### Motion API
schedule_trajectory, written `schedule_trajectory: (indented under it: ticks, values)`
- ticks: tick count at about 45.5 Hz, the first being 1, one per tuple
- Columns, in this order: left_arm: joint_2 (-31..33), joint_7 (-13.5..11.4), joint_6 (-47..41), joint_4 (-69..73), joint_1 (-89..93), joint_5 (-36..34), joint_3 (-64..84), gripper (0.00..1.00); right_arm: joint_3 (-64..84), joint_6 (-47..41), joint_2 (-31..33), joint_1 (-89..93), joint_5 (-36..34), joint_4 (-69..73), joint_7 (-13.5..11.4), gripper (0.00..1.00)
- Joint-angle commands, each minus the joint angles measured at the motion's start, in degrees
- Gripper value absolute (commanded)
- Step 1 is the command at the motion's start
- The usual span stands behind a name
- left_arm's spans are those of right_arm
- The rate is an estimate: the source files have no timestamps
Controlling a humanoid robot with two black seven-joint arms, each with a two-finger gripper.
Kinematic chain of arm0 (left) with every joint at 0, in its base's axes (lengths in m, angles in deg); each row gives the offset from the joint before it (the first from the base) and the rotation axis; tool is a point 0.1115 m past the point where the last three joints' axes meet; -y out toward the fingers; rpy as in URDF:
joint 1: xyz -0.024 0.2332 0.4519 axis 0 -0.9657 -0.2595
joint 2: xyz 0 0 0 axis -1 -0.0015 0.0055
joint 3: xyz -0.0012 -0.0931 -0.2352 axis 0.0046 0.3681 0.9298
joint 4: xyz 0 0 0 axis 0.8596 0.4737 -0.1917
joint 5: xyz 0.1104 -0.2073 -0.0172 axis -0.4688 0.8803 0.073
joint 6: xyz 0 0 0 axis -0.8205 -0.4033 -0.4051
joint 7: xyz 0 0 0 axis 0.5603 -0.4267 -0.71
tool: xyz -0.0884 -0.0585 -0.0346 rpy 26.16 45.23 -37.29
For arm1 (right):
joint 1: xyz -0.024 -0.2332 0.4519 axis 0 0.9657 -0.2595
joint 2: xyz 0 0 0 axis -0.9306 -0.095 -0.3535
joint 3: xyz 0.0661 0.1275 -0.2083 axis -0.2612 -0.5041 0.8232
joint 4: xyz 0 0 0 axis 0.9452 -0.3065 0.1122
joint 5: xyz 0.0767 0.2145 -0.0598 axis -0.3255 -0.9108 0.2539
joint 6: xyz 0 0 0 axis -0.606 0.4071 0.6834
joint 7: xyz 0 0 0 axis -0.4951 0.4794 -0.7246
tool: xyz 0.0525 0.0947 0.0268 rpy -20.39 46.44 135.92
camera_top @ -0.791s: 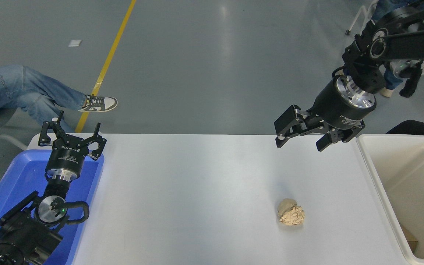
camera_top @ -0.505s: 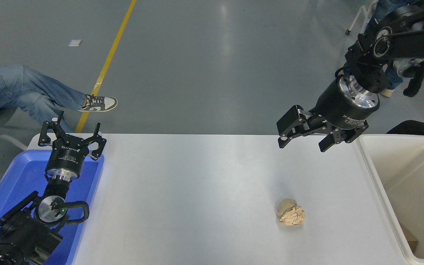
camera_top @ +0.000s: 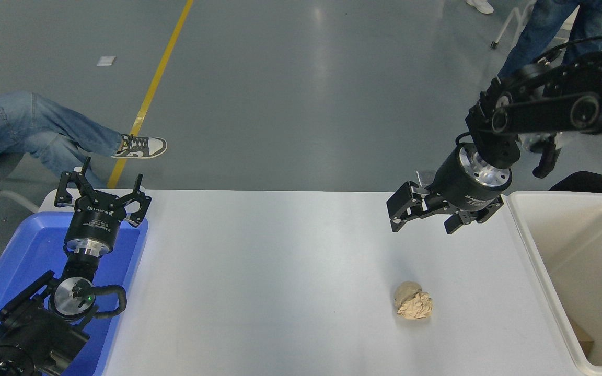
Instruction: Pick up paper ball place in dustbin
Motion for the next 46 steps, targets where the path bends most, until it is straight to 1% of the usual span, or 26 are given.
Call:
schedule_trajectory:
  ticks: [1,9,18,22,29,38,43,45,46]
  values:
    - [0.00,-0.02,0.07,0.00,0.01,0.00,0.00,1.00,-1.97,1.92,-0.54,11.11,5.29,-5.87,0.10,1.00]
    - [0.00,-0.02,0.07,0.00,0.01,0.00,0.00,1.00,-6.63,2.62,-0.81,19.11,8.81,-10.96,0.01,1.00]
    - [0.00,-0.02,0.07,0.00,0.01,0.00,0.00,1.00,-8.74,6.22,-1.16,29.39,16.46,-17.29,-0.08,1.00]
    - [0.00,-0.02,0.07,0.00,0.01,0.00,0.00,1.00,-9.88,9.03,-2.03,33.52,16.90,-20.28,-0.17,1.00]
    - [0.00,0.07,0.07,0.00,0.01,0.00,0.00,1.00,-11.90,11.32,-2.91,37.13,16.90,-23.27,-0.26,1.00]
    - [0.00,-0.02,0.07,0.00,0.01,0.00,0.00,1.00,-12.52,14.49,-6.34,41.53,16.81,-27.31,-0.26,1.00]
    - [0.00,-0.02,0.07,-0.09,0.01,0.00,0.00,1.00,-12.61,16.51,-7.13,42.67,16.81,-28.55,-0.26,1.00]
    - [0.00,-0.02,0.07,0.00,0.01,0.00,0.00,1.00,-12.61,17.21,-7.22,43.11,16.73,-28.90,-0.26,0.94]
    - [0.00,-0.02,0.07,-0.09,0.01,0.00,-0.09,1.00,-12.61,17.47,-7.22,43.20,16.72,-28.99,-0.26,0.87]
